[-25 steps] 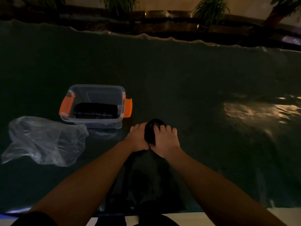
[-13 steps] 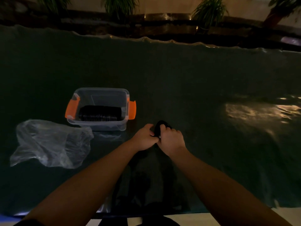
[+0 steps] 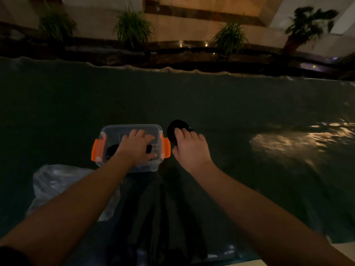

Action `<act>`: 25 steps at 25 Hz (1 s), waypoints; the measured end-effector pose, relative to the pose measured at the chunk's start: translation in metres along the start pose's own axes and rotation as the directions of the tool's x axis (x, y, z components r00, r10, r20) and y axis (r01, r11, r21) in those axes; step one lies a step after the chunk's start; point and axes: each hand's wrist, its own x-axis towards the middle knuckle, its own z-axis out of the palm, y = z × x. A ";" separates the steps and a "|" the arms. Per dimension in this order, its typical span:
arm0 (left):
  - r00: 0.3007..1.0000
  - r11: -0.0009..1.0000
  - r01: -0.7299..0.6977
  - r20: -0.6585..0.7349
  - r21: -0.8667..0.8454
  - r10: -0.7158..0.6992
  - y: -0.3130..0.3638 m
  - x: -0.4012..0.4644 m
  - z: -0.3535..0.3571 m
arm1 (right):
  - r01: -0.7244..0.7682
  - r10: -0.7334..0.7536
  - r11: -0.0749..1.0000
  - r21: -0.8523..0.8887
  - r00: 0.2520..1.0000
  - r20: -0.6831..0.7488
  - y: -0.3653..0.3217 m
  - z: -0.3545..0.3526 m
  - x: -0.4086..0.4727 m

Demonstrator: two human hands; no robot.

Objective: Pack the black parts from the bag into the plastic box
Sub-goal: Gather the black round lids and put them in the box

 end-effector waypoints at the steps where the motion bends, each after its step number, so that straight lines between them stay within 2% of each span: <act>1: 0.996 1.000 -0.009 0.083 0.004 0.009 -0.005 0.007 0.005 | 0.019 -0.019 1.000 -0.016 1.000 0.000 -0.009 -0.002 0.003; 3: 0.984 1.000 -0.028 0.173 -0.007 0.029 -0.010 0.020 0.013 | 0.039 -0.038 0.998 -0.051 0.999 0.018 -0.027 -0.001 0.008; 6: 0.973 0.998 -0.056 0.224 -0.022 0.060 -0.012 0.033 0.019 | 0.049 -0.044 0.997 -0.064 0.997 0.066 -0.053 0.003 0.014; 9: 0.965 0.999 -0.035 0.258 -0.021 0.040 -0.017 0.034 0.015 | -0.007 0.005 1.000 0.028 0.997 0.083 -0.078 0.012 0.022; 11: 0.960 1.000 -0.017 0.280 -0.011 0.019 -0.022 0.029 0.010 | -0.123 0.103 0.967 0.222 0.989 0.101 -0.094 0.019 0.027; 13: 0.964 0.999 -0.002 0.266 -0.052 0.016 -0.031 0.024 0.009 | -0.304 0.249 0.855 0.420 0.951 0.183 -0.110 0.026 0.034; 15: 0.975 0.992 0.018 0.220 -0.128 0.010 -0.039 0.021 0.011 | -0.467 0.383 0.733 0.494 0.884 0.267 -0.119 0.031 0.045; 17: 0.980 0.990 0.017 0.201 -0.143 0.012 -0.045 0.019 0.016 | -0.570 0.467 0.640 0.515 0.821 0.329 -0.122 0.035 0.056; 20: 0.984 0.982 0.030 0.177 -0.187 0.004 -0.052 0.020 0.022 | -0.655 0.526 0.577 0.488 0.755 0.391 -0.129 0.041 0.074; 22: 0.989 0.961 0.065 0.146 -0.268 -0.026 -0.058 0.021 0.026 | -0.681 0.542 0.583 0.443 0.732 0.412 -0.135 0.048 0.078; 25: 0.995 0.937 0.031 0.102 -0.348 0.005 -0.065 0.019 0.034 | -0.700 0.501 0.621 0.353 0.700 0.509 -0.133 0.059 0.085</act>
